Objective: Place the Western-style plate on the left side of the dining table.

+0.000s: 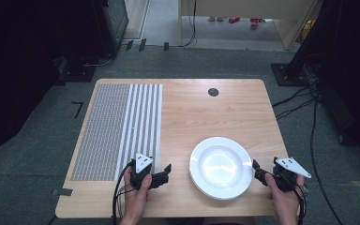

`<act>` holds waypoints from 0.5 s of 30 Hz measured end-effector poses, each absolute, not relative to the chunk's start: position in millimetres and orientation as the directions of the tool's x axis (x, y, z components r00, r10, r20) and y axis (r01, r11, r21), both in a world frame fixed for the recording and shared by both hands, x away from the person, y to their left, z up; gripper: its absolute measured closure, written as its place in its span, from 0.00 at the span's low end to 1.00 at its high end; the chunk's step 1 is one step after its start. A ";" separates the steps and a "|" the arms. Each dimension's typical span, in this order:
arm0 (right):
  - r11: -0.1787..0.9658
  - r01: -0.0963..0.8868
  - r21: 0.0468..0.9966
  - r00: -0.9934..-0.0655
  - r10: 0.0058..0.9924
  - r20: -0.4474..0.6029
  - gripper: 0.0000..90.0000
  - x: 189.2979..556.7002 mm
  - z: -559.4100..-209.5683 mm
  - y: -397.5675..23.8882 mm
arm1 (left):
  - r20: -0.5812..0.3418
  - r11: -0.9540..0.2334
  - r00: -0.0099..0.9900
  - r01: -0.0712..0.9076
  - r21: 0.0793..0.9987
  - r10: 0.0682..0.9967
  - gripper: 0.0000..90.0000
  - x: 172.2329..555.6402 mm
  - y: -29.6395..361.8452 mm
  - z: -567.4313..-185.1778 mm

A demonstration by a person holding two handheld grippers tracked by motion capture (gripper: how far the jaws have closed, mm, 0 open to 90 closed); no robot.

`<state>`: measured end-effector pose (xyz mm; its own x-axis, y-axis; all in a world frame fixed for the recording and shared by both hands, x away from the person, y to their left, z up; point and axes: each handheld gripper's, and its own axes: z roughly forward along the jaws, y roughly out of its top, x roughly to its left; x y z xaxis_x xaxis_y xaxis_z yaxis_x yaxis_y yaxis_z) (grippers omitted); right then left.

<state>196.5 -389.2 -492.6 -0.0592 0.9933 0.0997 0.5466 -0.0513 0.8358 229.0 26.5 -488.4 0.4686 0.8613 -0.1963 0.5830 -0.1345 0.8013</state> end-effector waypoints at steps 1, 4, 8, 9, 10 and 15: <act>-0.053 0.547 0.836 -0.060 0.993 0.103 0.19 196.1 -492.2 -388.5 | -0.198 -0.137 0.472 0.584 0.800 0.859 0.23 229.6 24.1 -488.4; -0.053 0.545 0.837 -0.069 0.992 0.108 0.19 195.8 -491.8 -386.4 | -0.209 -0.135 0.479 0.587 0.798 0.852 0.23 231.8 17.9 -488.2; -0.046 0.547 0.836 -0.087 0.990 0.111 0.19 196.3 -492.7 -382.7 | -0.211 -0.144 0.493 0.587 0.796 0.844 0.23 234.8 9.3 -488.1; -0.046 0.549 0.835 -0.092 0.989 0.115 0.19 196.4 -492.9 -381.6 | -0.213 -0.144 0.495 0.588 0.796 0.842 0.23 235.3 7.5 -488.2; -0.043 0.549 0.835 -0.096 0.989 0.114 0.19 196.5 -493.0 -380.8 | -0.215 -0.145 0.499 0.587 0.796 0.840 0.23 236.1 4.5 -488.5; -0.033 0.547 0.837 -0.118 0.986 0.116 0.19 196.9 -493.3 -374.7 | -0.222 -0.157 0.518 0.590 0.792 0.826 0.23 239.0 -6.9 -489.6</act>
